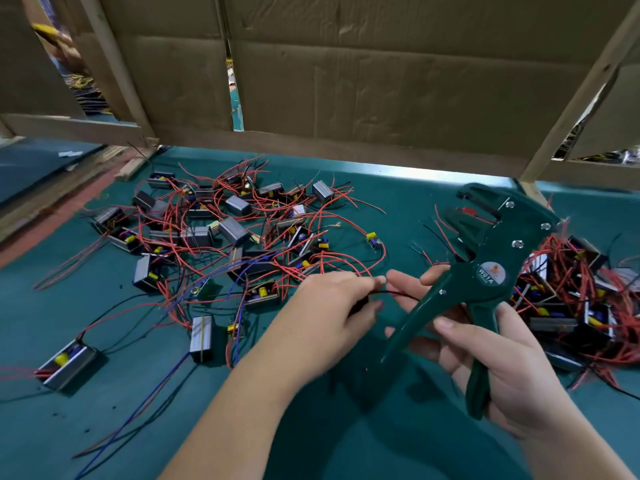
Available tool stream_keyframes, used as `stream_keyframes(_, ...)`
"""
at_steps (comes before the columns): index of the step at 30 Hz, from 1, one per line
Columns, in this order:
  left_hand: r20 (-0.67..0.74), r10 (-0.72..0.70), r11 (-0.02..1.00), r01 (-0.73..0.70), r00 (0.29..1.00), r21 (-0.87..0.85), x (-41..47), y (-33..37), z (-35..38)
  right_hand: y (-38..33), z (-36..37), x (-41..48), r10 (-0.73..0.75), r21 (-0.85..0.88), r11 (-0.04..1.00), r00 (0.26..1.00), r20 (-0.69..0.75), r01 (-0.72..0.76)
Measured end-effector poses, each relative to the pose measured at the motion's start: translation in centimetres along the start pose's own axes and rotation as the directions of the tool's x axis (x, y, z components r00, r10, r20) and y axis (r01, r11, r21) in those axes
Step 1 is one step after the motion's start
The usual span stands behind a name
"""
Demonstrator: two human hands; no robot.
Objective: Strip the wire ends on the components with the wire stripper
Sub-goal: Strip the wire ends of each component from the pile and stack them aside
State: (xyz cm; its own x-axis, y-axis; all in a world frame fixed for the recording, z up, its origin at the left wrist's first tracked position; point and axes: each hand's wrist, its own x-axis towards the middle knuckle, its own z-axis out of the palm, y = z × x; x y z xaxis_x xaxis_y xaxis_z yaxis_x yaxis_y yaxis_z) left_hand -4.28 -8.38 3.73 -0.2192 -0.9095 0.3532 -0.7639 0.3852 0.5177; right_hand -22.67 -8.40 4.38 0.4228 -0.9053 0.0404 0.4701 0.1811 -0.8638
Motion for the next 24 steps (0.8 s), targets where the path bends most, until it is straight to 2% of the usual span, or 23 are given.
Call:
stream_keyframes(2,-0.090,-0.001,0.999,-0.002,0.996,-0.038,-0.38,-0.51,-0.32,-0.24,-0.03,0.08,-0.011,0.019,1.000,0.999,-0.038,0.012)
stream_keyframes(4,-0.118,-0.072,0.997,0.069,0.990,-0.032,-0.72,-0.70,-0.49,-0.37,0.09,0.19,-0.022,0.040,0.999,0.998,-0.057,0.024)
stream_keyframes(6,-0.084,-0.085,0.996,0.085,0.993,-0.011,-0.80,-0.70,-0.42,-0.35,0.07,0.21,-0.032,0.059,0.998,0.997,-0.065,0.036)
stream_keyframes(9,-0.025,-0.093,0.975,0.086,0.995,-0.204,-0.65,-0.48,-0.07,-0.15,0.04,0.17,-0.033,0.043,0.999,0.999,-0.036,0.034)
stream_keyframes(13,-0.027,-0.213,0.835,0.168,0.977,-0.525,-0.40,0.10,0.30,0.15,0.26,0.05,0.000,0.082,0.997,1.000,0.020,-0.001)
stream_keyframes(17,0.039,-0.271,0.746,0.236,0.962,-0.623,-0.27,-0.09,0.12,0.44,0.49,-0.02,-0.011,0.076,0.997,1.000,0.020,0.010)
stream_keyframes(21,0.053,-0.349,0.696,0.296,0.936,-0.654,-0.20,-0.01,0.06,0.60,0.81,-0.04,-0.140,0.024,0.990,0.988,-0.062,0.142)
stream_keyframes(24,0.036,-0.427,0.578,0.304,0.903,-0.758,0.02,0.17,0.06,0.26,0.43,0.05,-0.138,0.005,0.990,0.989,-0.061,0.139)
